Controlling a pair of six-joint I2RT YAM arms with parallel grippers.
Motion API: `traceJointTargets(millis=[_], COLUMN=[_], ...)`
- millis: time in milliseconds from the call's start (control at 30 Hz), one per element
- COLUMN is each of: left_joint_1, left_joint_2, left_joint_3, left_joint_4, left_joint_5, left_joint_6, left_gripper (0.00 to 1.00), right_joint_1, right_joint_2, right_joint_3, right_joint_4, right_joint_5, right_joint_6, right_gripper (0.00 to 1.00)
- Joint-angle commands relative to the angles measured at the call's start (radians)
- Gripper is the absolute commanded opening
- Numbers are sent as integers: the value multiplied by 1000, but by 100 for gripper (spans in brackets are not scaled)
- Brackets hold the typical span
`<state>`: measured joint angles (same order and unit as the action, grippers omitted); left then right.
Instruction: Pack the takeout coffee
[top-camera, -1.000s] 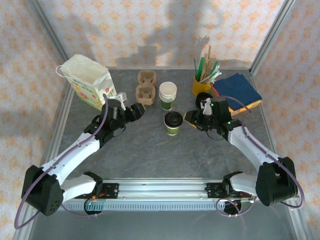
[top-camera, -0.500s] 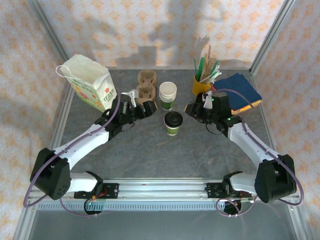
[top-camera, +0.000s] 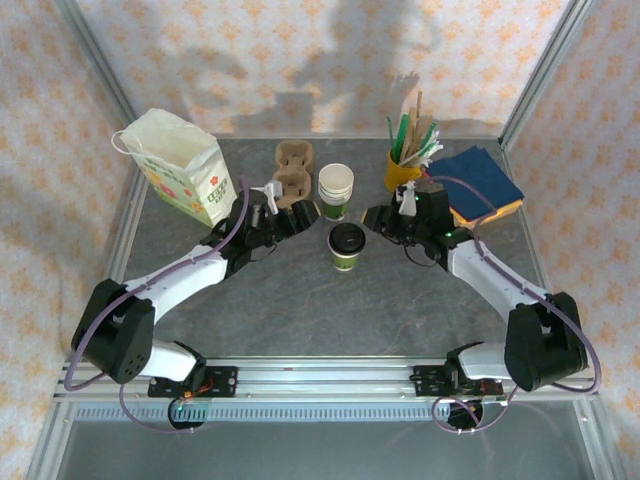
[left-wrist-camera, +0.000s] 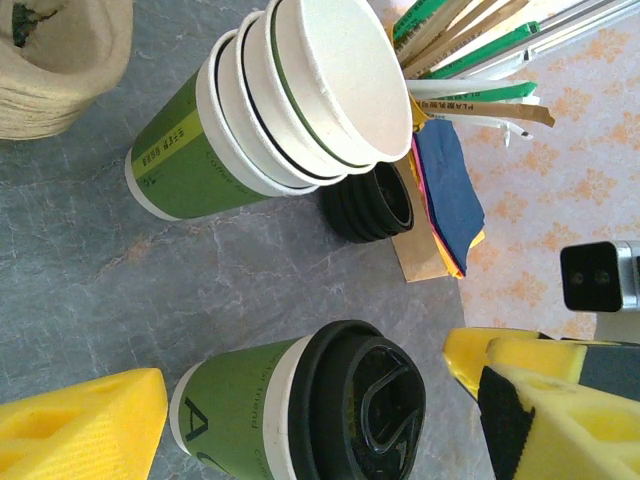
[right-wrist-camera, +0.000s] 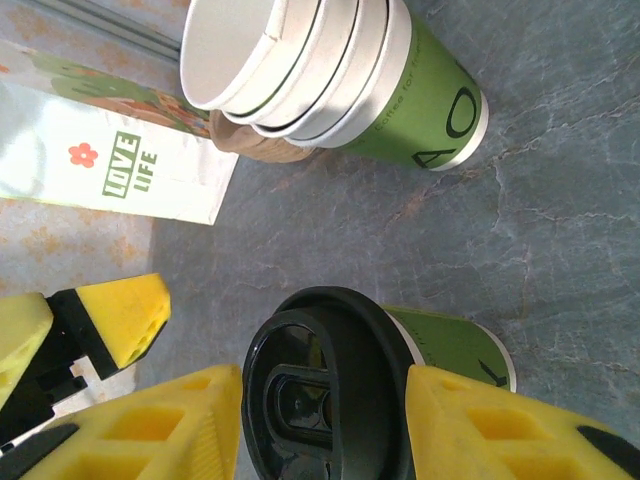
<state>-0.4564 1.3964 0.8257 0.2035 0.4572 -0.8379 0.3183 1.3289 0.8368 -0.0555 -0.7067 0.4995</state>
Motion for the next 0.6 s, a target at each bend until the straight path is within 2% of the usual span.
traceJointTargets(millis=[0,567], left_joint_1=[1,2], left_joint_2=[3,9], left_joint_3=[-6,0], left_joint_4=[39,14], left_joint_5=[9,14], left_joint_6=[-2,5], left_gripper=[82,79], right_joint_1=[16,70], right_joint_2=[20,60], right_joint_3=[43,38], right_joint_4=[41,49], right_joint_5=[-10,-37], right_joint_6=[-19,-26], right_gripper=[46,46])
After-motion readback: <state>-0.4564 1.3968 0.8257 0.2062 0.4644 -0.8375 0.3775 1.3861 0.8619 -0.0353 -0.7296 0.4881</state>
